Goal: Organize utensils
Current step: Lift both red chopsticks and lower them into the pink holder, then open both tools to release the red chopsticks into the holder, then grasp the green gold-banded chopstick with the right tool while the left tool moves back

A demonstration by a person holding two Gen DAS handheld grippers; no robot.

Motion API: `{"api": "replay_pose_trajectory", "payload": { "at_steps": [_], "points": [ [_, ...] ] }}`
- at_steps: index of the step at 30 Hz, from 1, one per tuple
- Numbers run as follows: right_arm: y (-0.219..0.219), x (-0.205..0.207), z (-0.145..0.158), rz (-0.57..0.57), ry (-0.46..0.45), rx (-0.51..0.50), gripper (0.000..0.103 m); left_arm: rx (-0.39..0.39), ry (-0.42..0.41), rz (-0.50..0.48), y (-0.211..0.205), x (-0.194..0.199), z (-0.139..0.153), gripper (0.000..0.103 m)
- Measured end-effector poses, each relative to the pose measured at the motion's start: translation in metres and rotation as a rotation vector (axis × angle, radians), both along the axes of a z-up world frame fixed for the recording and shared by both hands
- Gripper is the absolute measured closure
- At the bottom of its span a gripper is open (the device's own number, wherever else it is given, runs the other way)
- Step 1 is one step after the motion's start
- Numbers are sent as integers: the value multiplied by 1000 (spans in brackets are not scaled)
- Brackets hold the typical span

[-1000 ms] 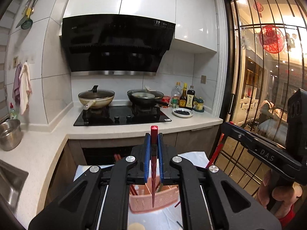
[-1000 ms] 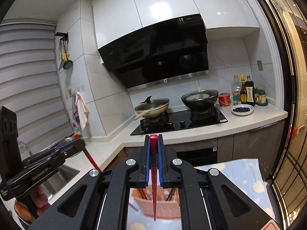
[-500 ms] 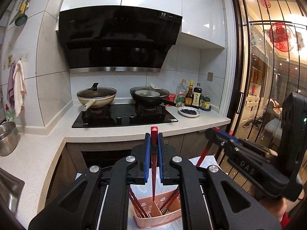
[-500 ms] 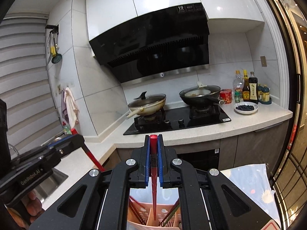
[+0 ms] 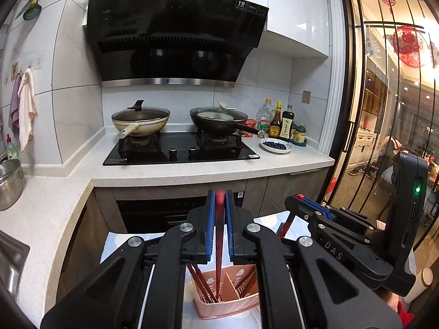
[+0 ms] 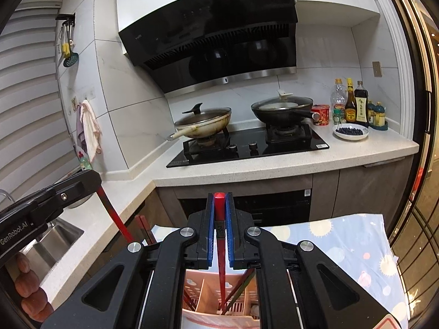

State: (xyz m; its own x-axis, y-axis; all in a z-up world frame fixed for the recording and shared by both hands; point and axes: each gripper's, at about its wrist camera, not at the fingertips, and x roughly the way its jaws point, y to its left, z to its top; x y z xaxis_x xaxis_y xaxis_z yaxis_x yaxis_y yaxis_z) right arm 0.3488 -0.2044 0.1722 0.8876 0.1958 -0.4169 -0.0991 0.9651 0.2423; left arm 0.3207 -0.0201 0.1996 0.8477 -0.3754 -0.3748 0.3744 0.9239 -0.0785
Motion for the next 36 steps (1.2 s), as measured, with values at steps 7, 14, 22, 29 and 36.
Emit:
{"api": "replay_pose_trajectory", "payload": {
  "at_steps": [7, 14, 22, 29, 36],
  "points": [
    [-10, -17, 1, -27, -7, 22, 62, -13, 2, 72, 8, -7, -7, 34],
    [-15, -51, -2, -28, -11, 13, 56, -5, 27, 81, 18, -25, -22, 31],
    [-17, -110, -43, -30, 70, -24, 51, 37, 80, 90, 23, -66, -60, 20],
    [-16, -164, -101, -26, 208, -52, 51, 51, 179, 99, 27, -104, -108, 13],
    [-12, -218, -158, -40, 320, -128, 51, 74, 302, 127, 28, -142, -165, 11]
  ]
}}
